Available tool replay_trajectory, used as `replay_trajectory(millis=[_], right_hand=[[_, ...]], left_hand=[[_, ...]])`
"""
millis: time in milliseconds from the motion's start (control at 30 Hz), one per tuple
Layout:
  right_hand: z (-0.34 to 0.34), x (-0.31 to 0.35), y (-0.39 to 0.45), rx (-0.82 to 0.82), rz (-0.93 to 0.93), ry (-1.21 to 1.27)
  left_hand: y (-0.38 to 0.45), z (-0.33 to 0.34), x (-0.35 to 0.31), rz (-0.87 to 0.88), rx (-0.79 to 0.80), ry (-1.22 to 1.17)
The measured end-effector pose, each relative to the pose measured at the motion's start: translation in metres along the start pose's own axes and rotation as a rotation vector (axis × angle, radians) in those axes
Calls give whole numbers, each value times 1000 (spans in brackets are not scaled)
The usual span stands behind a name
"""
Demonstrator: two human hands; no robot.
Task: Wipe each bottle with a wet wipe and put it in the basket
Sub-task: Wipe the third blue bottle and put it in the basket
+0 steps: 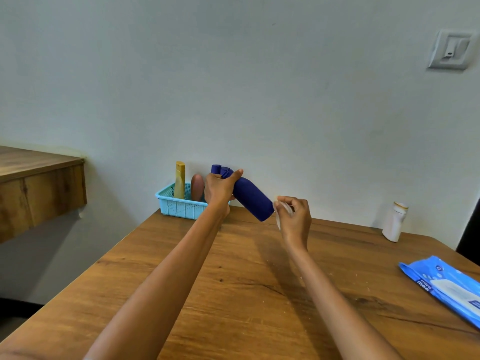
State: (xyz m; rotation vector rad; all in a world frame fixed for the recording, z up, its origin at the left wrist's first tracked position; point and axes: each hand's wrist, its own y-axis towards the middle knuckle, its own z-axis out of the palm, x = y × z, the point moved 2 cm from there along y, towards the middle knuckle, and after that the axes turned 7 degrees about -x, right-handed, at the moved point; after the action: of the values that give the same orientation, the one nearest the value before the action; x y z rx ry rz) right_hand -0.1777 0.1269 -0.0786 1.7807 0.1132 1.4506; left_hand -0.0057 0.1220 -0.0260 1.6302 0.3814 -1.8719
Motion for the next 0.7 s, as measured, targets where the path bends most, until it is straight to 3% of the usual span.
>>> replay_trajectory(millis=[133, 333, 433, 600, 700], right_hand=[[4, 1, -6, 74, -181, -68], [12, -6, -17, 223, -287, -147], [11, -5, -18, 266, -241, -87], [1, 13, -2, -47, -26, 173], [2, 14, 2, 59, 81, 214]], left_hand=[[-2, 0, 3, -82, -17, -119], [4, -7, 7, -187, -44, -223], [9, -10, 5, -197, -45, -226], [13, -12, 5, -164, -9, -171], [6, -4, 2, -158, 37, -184]])
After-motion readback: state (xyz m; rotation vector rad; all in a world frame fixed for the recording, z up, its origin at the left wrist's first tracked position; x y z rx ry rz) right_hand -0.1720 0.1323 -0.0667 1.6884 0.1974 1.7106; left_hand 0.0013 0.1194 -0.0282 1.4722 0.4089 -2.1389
